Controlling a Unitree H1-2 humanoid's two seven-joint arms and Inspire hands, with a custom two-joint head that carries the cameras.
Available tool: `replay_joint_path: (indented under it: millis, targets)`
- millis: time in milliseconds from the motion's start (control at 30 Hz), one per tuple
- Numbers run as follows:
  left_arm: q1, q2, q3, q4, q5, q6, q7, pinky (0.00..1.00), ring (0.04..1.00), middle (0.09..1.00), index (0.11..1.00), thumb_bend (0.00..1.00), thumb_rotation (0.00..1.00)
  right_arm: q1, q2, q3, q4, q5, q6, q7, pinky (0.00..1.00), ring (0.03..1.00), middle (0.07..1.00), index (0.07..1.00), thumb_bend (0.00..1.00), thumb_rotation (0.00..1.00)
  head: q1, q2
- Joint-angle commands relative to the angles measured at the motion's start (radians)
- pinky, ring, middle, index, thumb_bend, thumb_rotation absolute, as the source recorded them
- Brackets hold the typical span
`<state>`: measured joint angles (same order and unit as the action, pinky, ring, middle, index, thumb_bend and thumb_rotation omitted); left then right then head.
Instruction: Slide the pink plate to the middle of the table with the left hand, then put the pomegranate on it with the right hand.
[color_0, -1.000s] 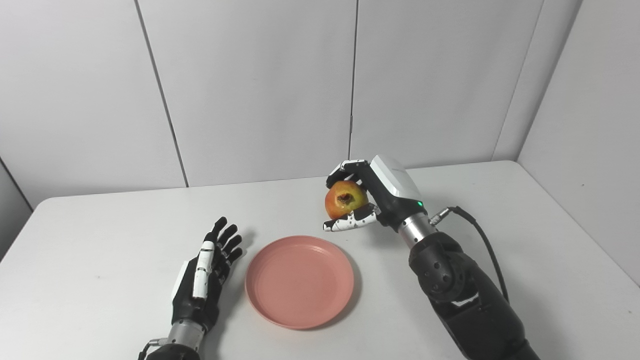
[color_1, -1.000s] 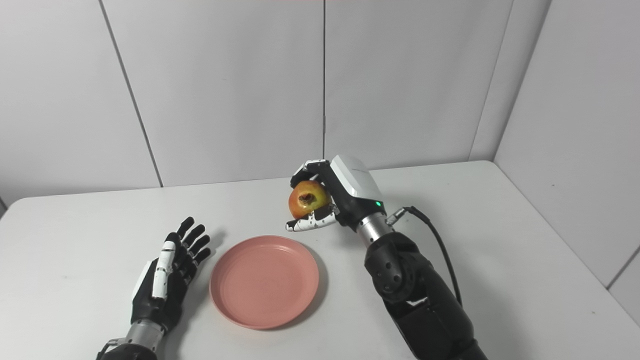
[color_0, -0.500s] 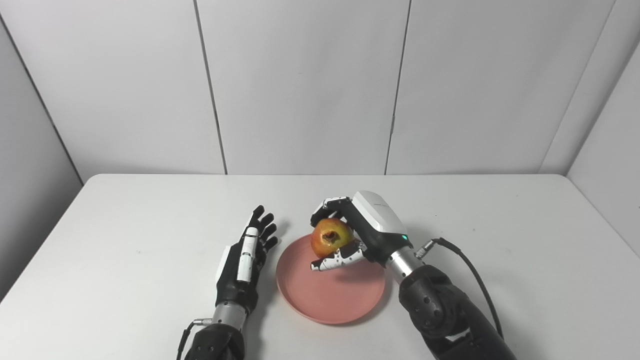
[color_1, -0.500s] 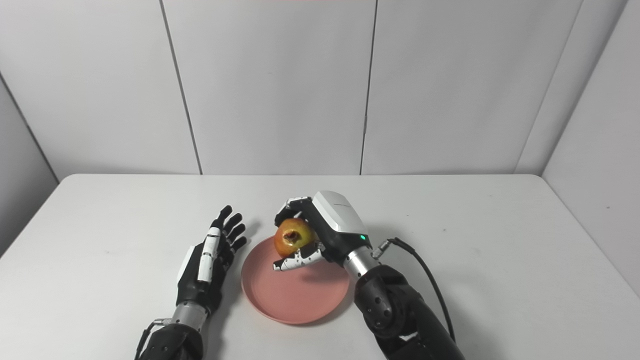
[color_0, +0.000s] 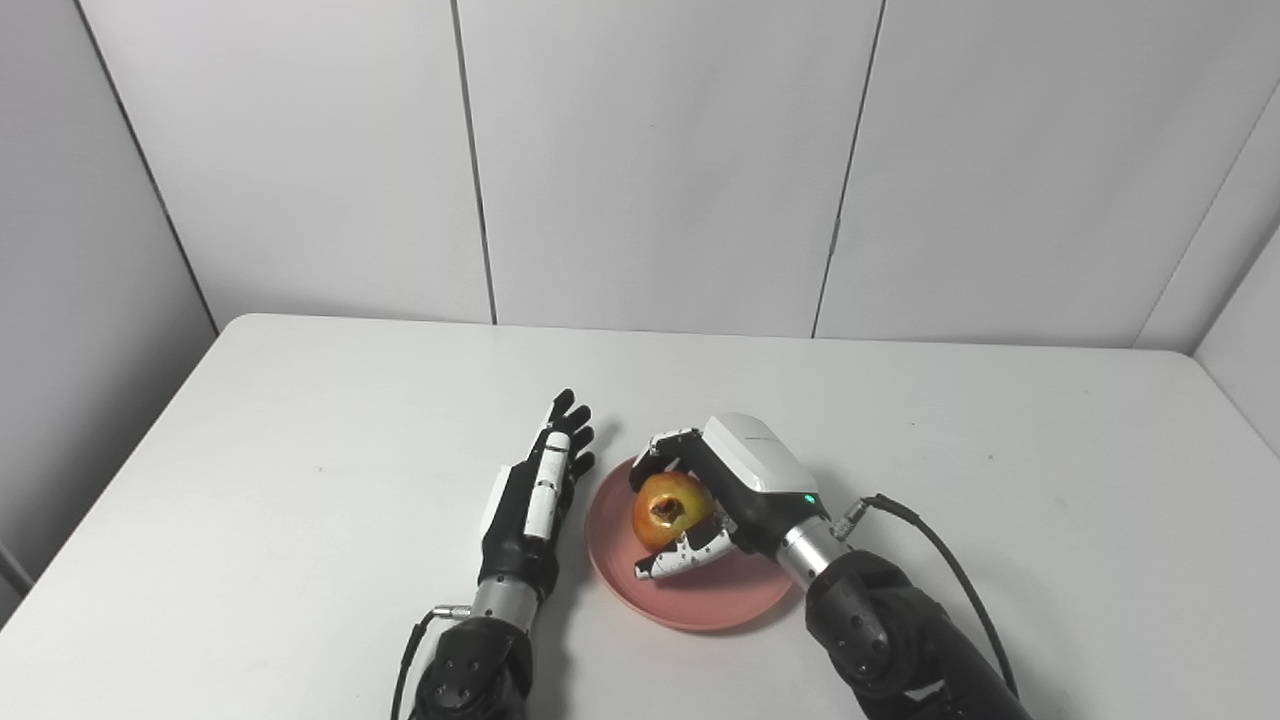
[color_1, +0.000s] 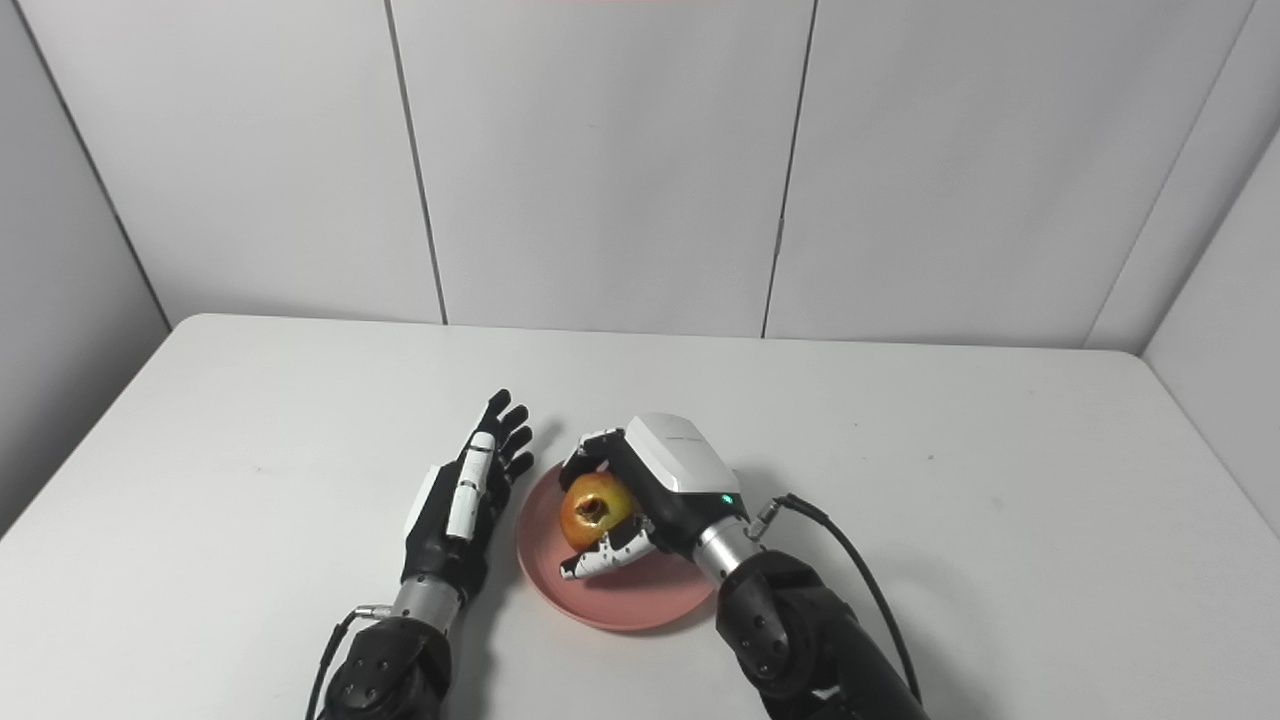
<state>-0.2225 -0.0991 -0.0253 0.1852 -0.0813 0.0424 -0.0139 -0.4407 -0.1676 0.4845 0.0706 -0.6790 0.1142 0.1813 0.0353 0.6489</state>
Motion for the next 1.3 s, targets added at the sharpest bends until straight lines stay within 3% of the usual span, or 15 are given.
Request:
replay_joint_path:
  millis: [0, 167, 433, 467, 567, 600, 833, 1033, 1267]
  targets:
    - [-0.011, -0.013, -0.004, 0.006, 0.010, 0.003, 0.009, 0.94, 0.954, 0.958, 0.958, 0.36, 1.00, -0.022, 0.004, -0.002, -0.012, -0.016, -0.031, -0.016, 0.31, 0.388, 0.474, 0.490, 0.50, 0.13, 0.000, 0.000]
    - [-0.013, -0.014, -0.004, 0.005, 0.018, 0.006, 0.015, 0.93, 0.946, 0.951, 0.952, 0.37, 1.00, -0.016, -0.014, 0.016, -0.009, -0.072, -0.040, -0.026, 0.38, 0.454, 0.519, 0.490, 0.50, 0.13, 0.003, 0.005]
    - [-0.015, -0.015, -0.004, 0.010, 0.020, 0.003, 0.013, 0.93, 0.946, 0.952, 0.952, 0.38, 1.00, -0.007, -0.035, 0.024, -0.016, -0.115, -0.029, -0.014, 0.40, 0.483, 0.556, 0.492, 0.51, 0.14, 0.006, 0.005]
    - [-0.015, -0.014, -0.004, 0.012, 0.021, 0.002, 0.012, 0.93, 0.948, 0.953, 0.953, 0.38, 1.00, -0.006, -0.037, 0.025, -0.018, -0.118, -0.024, -0.009, 0.44, 0.531, 0.596, 0.493, 0.51, 0.14, 0.006, 0.005]
    - [-0.017, -0.013, -0.005, 0.016, 0.021, -0.002, 0.010, 0.93, 0.949, 0.952, 0.952, 0.38, 1.00, 0.001, -0.041, 0.020, -0.037, -0.123, 0.007, 0.025, 0.52, 0.613, 0.667, 0.627, 0.65, 0.22, 0.005, 0.004]
    - [-0.017, -0.012, -0.004, 0.018, 0.020, -0.006, 0.010, 0.93, 0.947, 0.952, 0.951, 0.37, 1.00, 0.003, -0.041, 0.019, -0.042, -0.126, 0.014, 0.036, 0.58, 0.674, 0.725, 0.683, 0.71, 0.30, 0.005, 0.004]
    - [-0.014, -0.008, -0.003, 0.015, 0.015, -0.003, 0.001, 0.93, 0.950, 0.954, 0.953, 0.37, 1.00, 0.007, -0.061, 0.017, -0.101, -0.153, 0.071, 0.154, 0.83, 0.881, 0.904, 0.888, 0.94, 0.54, -0.005, 0.001]
    - [-0.013, -0.008, -0.001, 0.014, 0.011, -0.001, -0.003, 0.93, 0.950, 0.952, 0.952, 0.37, 1.00, 0.013, -0.075, 0.009, -0.119, -0.153, 0.056, 0.175, 0.88, 0.924, 0.945, 0.940, 1.00, 0.59, -0.008, 0.001]
    - [-0.012, -0.006, 0.003, 0.018, 0.008, -0.002, -0.008, 0.93, 0.950, 0.951, 0.950, 0.37, 1.00, 0.030, -0.081, -0.021, -0.162, -0.128, 0.029, 0.150, 0.90, 0.943, 0.969, 0.985, 1.00, 0.69, -0.015, -0.002]
